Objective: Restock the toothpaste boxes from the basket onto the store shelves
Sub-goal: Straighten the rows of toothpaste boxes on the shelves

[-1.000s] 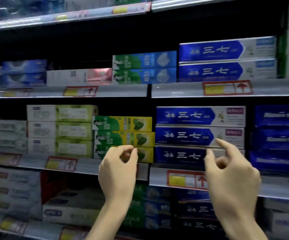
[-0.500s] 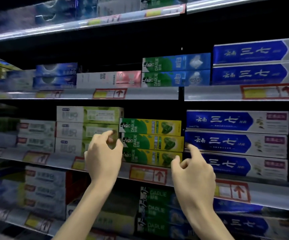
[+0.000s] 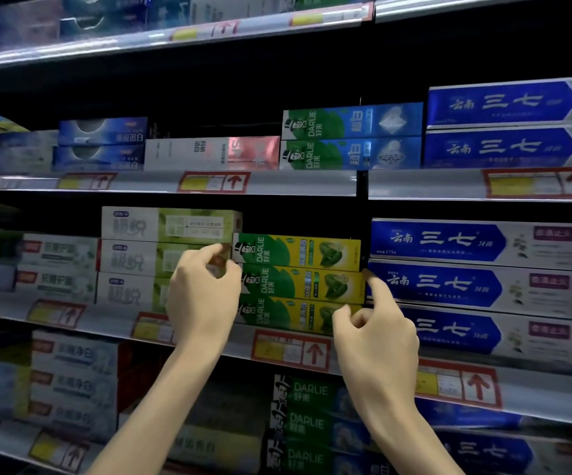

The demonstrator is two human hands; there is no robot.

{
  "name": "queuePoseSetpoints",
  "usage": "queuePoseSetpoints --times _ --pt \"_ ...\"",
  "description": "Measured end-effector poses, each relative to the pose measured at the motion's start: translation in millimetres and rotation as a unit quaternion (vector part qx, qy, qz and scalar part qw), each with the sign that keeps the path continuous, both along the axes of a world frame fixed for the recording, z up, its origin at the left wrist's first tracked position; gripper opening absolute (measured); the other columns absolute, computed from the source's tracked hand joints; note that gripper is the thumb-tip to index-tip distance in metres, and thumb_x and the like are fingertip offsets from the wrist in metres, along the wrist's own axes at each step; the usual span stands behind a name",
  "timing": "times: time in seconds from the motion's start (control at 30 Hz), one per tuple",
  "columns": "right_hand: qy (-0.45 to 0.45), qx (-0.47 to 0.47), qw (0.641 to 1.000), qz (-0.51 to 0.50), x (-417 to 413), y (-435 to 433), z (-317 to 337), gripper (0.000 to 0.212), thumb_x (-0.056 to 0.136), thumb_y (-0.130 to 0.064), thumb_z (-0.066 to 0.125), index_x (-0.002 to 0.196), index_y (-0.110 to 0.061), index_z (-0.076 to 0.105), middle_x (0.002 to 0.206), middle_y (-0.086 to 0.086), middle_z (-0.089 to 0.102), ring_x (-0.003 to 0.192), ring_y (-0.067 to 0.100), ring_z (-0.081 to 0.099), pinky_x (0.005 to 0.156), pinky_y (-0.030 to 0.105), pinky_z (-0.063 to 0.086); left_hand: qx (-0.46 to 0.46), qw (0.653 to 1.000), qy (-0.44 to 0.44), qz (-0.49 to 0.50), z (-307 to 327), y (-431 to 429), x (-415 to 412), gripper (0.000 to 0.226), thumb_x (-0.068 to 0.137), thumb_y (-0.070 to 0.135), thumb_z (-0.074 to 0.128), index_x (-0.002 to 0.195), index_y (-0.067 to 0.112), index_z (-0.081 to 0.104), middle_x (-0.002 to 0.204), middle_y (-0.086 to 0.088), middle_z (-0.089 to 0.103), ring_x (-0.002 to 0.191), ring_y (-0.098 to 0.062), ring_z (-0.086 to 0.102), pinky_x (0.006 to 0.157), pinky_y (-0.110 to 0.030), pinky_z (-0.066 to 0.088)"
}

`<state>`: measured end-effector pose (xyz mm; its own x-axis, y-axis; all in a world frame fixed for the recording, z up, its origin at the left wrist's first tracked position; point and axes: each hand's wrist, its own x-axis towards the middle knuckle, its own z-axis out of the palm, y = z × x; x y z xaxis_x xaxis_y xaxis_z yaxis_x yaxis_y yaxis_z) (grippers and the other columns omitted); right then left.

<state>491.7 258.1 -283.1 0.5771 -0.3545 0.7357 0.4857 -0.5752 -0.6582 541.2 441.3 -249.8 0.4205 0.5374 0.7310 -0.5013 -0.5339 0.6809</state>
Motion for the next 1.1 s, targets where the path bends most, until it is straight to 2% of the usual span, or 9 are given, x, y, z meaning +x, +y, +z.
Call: queuePoseSetpoints --times 0.13,0.27,0.43,0.63,0.8,0.87,0.97,1.03,1.1 --pt "0.000 0.015 1.000 0.006 3 -2 1 0.058 0.098 -0.021 0.061 0.155 -0.024 0.046 0.054 -0.008 0.060 0.060 0.008 0.062 0.077 0.036 0.057 -0.014 1.000 0.016 -0.006 6 -4 1 0.030 0.096 0.024 0.069 0.125 0.020 0.072 0.116 -0.001 0.069 0.093 -0.017 0.060 0.076 -0.029 0.044" --pt "0.000 0.033 0.999 0.021 0 -6 -3 0.059 0.100 -0.021 0.061 0.156 -0.023 0.043 0.056 -0.009 0.063 0.055 0.008 0.061 0.075 0.029 0.054 -0.041 0.998 0.027 -0.038 8 -4 7 0.032 0.093 0.022 0.071 0.125 0.018 0.073 0.114 -0.002 0.072 0.092 -0.018 0.064 0.064 -0.024 0.043" --pt "0.003 0.038 0.999 0.023 -5 -13 -4 0.059 0.100 -0.020 0.060 0.156 -0.024 0.042 0.054 -0.007 0.061 0.054 0.004 0.060 0.069 0.016 0.046 -0.088 0.993 0.042 -0.071 10 -8 8 0.028 0.093 0.020 0.072 0.120 0.021 0.075 0.089 0.011 0.070 0.073 0.001 0.058 0.056 -0.021 0.039" --pt "0.014 0.045 0.998 0.032 -9 -16 -6 0.061 0.100 -0.020 0.060 0.158 -0.024 0.040 0.054 -0.006 0.060 0.053 0.003 0.058 0.066 0.015 0.047 -0.094 0.991 0.030 -0.093 8 -12 8 0.028 0.093 0.017 0.071 0.121 0.020 0.076 0.079 0.020 0.064 0.064 0.000 0.054 0.057 -0.019 0.041" --pt "0.026 0.047 0.998 0.035 -13 -17 -14 0.059 0.100 -0.021 0.061 0.156 -0.024 0.042 0.055 -0.004 0.062 0.051 0.006 0.058 0.066 0.015 0.046 -0.095 0.989 0.018 -0.114 7 -12 7 0.032 0.094 0.014 0.070 0.126 0.019 0.074 0.082 0.019 0.066 0.061 0.001 0.053 0.048 -0.005 0.038" --pt "0.042 0.047 0.998 0.032 -16 -18 -19 0.057 0.101 -0.021 0.061 0.156 -0.023 0.043 0.055 -0.005 0.062 0.051 0.005 0.058 0.068 0.015 0.047 -0.087 0.989 0.015 -0.118 2 -9 5 0.033 0.095 0.012 0.070 0.127 0.016 0.073 0.093 0.012 0.072 0.067 0.001 0.057 0.052 -0.003 0.041" --pt "0.072 0.053 0.995 0.034 -23 -19 -26 0.054 0.101 -0.023 0.061 0.153 -0.025 0.046 0.054 -0.006 0.062 0.053 0.004 0.058 0.066 0.013 0.045 -0.067 0.994 0.019 -0.090 -15 -3 0 0.028 0.096 0.013 0.069 0.123 0.017 0.074 0.108 0.003 0.073 0.088 -0.007 0.064 0.073 -0.017 0.047" --pt "0.089 0.051 0.994 0.030 -26 -19 -28 0.049 0.102 -0.027 0.060 0.149 -0.027 0.050 0.055 -0.006 0.063 0.056 0.004 0.060 0.063 0.010 0.043 -0.040 0.998 0.030 -0.049 -30 -2 -5 0.019 0.095 0.019 0.069 0.112 0.024 0.076 0.109 0.002 0.073 0.094 -0.015 0.066 0.077 -0.030 0.051" --pt "0.098 0.036 0.994 0.012 -26 -17 -31 0.041 0.102 -0.031 0.060 0.143 -0.028 0.055 0.056 -0.008 0.064 0.059 0.004 0.062 0.065 0.012 0.044 -0.020 0.999 0.046 -0.017 -42 -5 -10 0.016 0.095 0.025 0.071 0.109 0.024 0.077 0.105 0.003 0.073 0.094 -0.018 0.066 0.074 -0.033 0.050"
